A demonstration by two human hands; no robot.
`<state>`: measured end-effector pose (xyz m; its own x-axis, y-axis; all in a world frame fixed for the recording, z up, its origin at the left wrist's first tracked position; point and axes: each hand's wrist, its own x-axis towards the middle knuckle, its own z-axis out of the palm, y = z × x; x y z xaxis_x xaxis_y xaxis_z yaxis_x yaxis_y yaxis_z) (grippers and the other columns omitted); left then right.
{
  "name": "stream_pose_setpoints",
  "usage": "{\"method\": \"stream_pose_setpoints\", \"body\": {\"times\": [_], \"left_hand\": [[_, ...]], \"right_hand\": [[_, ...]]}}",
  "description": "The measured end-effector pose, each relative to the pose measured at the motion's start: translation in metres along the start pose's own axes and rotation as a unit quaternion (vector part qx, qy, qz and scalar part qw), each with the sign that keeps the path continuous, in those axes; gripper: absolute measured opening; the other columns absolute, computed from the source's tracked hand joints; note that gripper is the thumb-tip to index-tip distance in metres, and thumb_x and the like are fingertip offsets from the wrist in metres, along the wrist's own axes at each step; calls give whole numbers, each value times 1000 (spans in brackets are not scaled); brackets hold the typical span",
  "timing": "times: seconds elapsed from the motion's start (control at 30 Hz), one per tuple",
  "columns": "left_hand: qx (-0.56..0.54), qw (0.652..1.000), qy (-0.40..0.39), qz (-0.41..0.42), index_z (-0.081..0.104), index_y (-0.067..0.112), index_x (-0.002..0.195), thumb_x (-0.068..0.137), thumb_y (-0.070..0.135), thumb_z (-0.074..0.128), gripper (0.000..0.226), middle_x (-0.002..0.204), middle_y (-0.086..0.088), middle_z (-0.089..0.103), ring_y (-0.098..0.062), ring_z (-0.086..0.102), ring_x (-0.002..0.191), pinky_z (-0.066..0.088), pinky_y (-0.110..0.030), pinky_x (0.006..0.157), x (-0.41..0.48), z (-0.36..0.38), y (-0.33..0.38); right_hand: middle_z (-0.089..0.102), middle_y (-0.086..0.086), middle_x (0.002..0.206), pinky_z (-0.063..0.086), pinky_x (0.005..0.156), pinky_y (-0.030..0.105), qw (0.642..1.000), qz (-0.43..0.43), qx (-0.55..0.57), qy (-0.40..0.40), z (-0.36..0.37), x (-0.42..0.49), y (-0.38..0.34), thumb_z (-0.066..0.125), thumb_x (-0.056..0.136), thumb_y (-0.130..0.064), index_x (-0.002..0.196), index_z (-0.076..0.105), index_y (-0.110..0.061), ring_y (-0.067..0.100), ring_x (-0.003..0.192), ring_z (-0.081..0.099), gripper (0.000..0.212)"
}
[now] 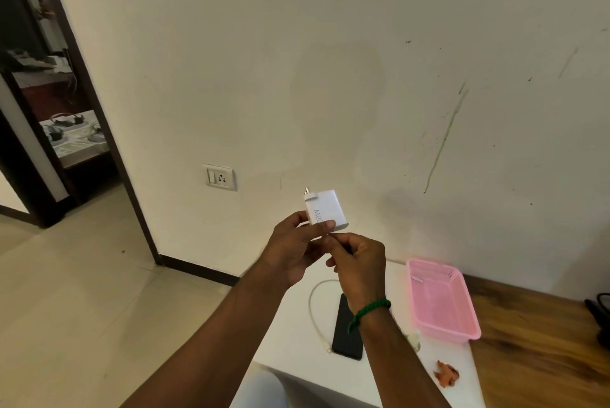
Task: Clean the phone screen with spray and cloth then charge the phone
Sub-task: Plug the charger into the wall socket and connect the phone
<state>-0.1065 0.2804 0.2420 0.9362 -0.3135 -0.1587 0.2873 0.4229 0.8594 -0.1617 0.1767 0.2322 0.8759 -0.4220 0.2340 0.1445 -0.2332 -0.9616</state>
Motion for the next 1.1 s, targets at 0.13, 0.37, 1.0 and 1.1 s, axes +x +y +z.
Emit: {"method": "stream_pose_setpoints", "body": {"times": [0.13,0.37,1.0,1.1], "left_hand": [[0,1000,5,26,64,8,107,81,6,72,28,91,-8,71,-26,62,69,55,-32,63,0,-2,10],[-20,997,32,73,64,7,103,87,14,68,18,79,-2,74,-27,72,74,58,-30,62,7,-15,39],[-67,958,248,130,56,7,82,90,2,61,11,83,-11,56,-20,50,65,48,-18,46,70,-130,151],[-21,950,278,140,58,9,83,89,1,62,11,81,-11,57,-18,50,64,47,-18,46,81,-148,159]], "right_hand": [[72,-8,66,50,49,17,998,1,50,-23,3,0,-8,72,79,-16,73,69,-33,11,53,65,17],[71,0,64,50,52,20,995,49,48,-78,5,-2,-8,74,74,-9,82,69,-21,13,52,66,15],[68,3,53,46,44,18,973,50,-88,-209,8,-13,43,70,77,-13,63,70,-15,8,39,56,15],[66,8,50,46,42,21,968,66,-84,-229,5,-15,55,70,77,-9,62,70,-10,12,37,54,15]]}}
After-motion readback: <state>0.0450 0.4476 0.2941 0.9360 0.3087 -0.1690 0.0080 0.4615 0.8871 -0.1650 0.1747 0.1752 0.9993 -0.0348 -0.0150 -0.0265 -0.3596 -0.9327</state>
